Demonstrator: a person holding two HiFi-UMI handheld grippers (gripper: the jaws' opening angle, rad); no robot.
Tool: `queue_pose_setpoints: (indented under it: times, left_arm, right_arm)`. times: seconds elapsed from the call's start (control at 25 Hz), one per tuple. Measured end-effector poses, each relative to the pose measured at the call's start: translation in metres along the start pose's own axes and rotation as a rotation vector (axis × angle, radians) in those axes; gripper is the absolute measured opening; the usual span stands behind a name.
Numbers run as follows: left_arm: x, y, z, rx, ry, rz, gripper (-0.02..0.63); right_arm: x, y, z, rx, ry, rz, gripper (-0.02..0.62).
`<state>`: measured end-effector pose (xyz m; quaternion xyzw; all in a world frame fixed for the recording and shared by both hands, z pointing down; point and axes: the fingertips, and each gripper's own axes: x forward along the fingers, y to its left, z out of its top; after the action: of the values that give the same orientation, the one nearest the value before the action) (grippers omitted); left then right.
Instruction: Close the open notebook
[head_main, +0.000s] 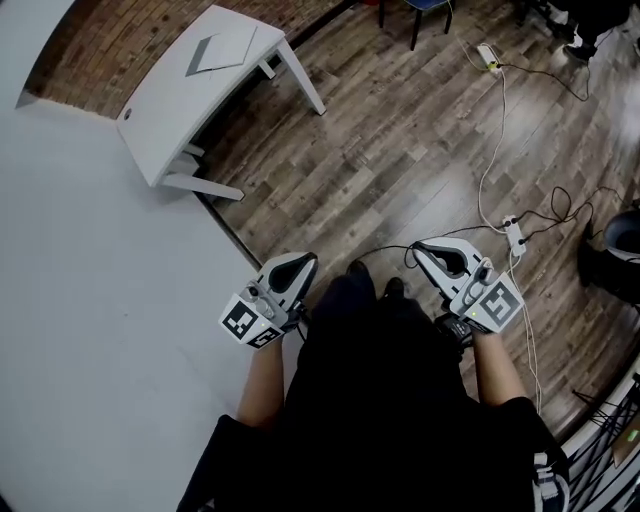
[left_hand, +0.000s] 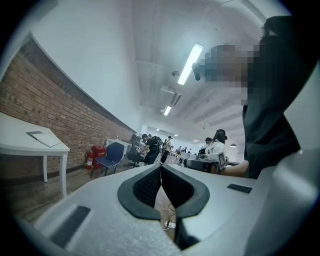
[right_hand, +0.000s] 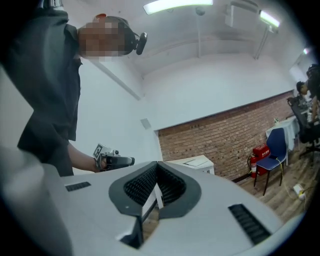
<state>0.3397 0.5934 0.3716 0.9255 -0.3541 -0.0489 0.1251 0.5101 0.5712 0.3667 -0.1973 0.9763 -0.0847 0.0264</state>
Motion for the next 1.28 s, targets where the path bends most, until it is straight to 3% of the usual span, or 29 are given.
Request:
queue_pose_setpoints:
  times: [0.4, 0.64, 0.96, 1.28]
  left_arm:
    - [0.005, 0.078, -0.004, -0.058, -0.008, 0.05, 0.017]
    - [0.024, 0.159, 0.009, -0.103, -0.055, 0.042, 0.017]
    - [0.03, 0.265, 0.06, -0.066, -0.112, 0.049, 0.017]
    - [0.036, 0.35, 0.084, -0.045, -0.139, 0.125, 0.017]
  right_arm:
    - [0.079, -0.037, 0.008, 0.057, -0.033, 0.074, 0.008]
    - [0.155, -0.085, 0.012, 0.065, 0.056, 0.076, 0.008]
    - [0.268, -0.135, 0.044, 0.005, 0.073, 0.089, 0.008]
    - [0.343, -0.181, 0.061, -0.009, 0.052, 0.162, 0.008]
